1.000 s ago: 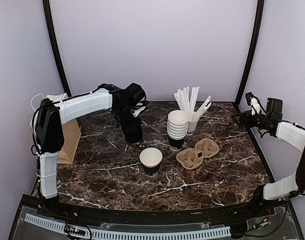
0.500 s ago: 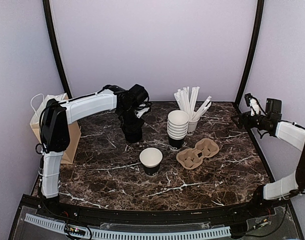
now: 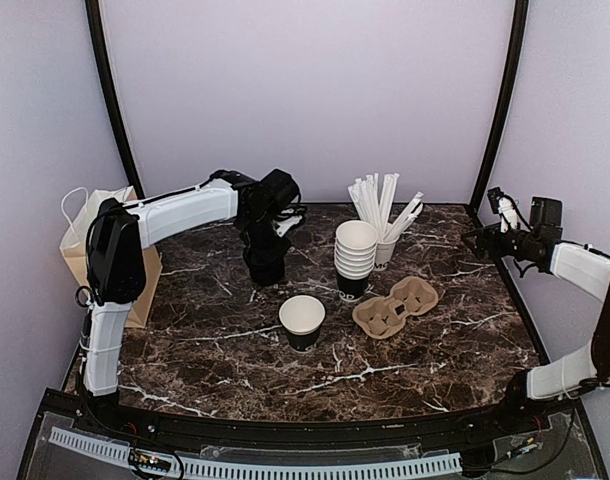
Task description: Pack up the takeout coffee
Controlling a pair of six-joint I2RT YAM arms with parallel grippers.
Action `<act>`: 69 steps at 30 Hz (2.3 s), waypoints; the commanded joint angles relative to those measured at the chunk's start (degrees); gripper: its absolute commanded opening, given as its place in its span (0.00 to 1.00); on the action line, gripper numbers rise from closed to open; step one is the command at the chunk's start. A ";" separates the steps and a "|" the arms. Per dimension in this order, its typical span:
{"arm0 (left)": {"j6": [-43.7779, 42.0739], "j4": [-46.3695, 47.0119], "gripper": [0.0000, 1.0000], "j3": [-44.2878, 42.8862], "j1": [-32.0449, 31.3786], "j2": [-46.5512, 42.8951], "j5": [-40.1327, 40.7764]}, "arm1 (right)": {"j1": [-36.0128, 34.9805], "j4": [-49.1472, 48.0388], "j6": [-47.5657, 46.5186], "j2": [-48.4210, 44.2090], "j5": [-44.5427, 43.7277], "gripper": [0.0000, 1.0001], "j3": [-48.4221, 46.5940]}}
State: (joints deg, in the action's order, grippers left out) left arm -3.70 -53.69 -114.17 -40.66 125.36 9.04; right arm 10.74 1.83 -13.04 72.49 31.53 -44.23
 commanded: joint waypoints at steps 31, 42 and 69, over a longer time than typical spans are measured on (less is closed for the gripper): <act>0.44 -10.27 0.10 -13.40 -0.07 -0.81 -4.25 | -0.46 -0.24 -0.58 0.66 -0.33 0.89 -1.56; 6.19 1.40 0.10 -13.01 -0.37 -12.54 -30.64 | -1.05 4.99 0.41 -5.34 8.23 0.92 -7.60; 27.85 63.25 0.14 28.53 -0.38 -38.79 -58.25 | -42.40 14.59 25.87 11.83 18.63 0.99 -43.34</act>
State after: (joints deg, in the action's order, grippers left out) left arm 20.29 0.80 -88.38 -40.77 90.76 -47.53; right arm -28.73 17.28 9.19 82.94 50.54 -84.62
